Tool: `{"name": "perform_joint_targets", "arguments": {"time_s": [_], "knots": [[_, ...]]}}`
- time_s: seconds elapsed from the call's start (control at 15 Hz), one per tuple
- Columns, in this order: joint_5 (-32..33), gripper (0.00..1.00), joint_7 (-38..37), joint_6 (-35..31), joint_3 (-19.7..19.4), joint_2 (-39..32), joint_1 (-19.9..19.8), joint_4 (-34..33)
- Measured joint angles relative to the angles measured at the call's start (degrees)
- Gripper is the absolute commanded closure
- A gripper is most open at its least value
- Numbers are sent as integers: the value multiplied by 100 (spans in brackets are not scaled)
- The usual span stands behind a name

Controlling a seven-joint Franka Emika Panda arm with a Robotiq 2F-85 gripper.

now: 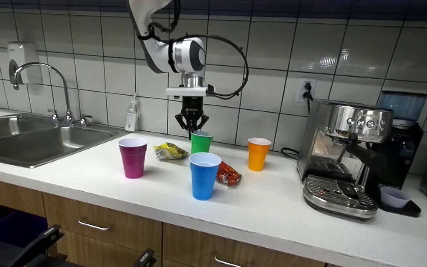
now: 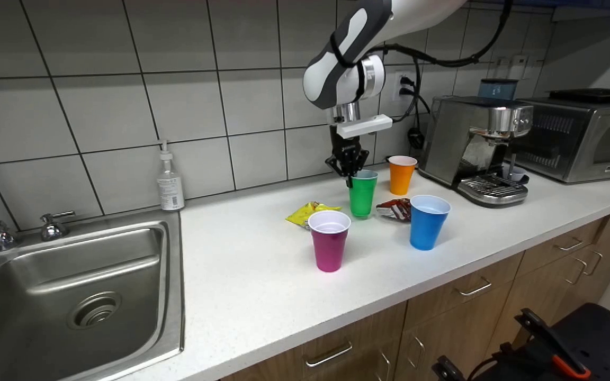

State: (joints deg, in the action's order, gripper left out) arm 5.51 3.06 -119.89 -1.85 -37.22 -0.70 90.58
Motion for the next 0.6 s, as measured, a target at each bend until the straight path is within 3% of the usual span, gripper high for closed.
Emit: {"name": "perform_joint_targets", "arguments": {"time_s": [0.6], "knots": [[0,99,68,-276,130,654,28,1020]]}}
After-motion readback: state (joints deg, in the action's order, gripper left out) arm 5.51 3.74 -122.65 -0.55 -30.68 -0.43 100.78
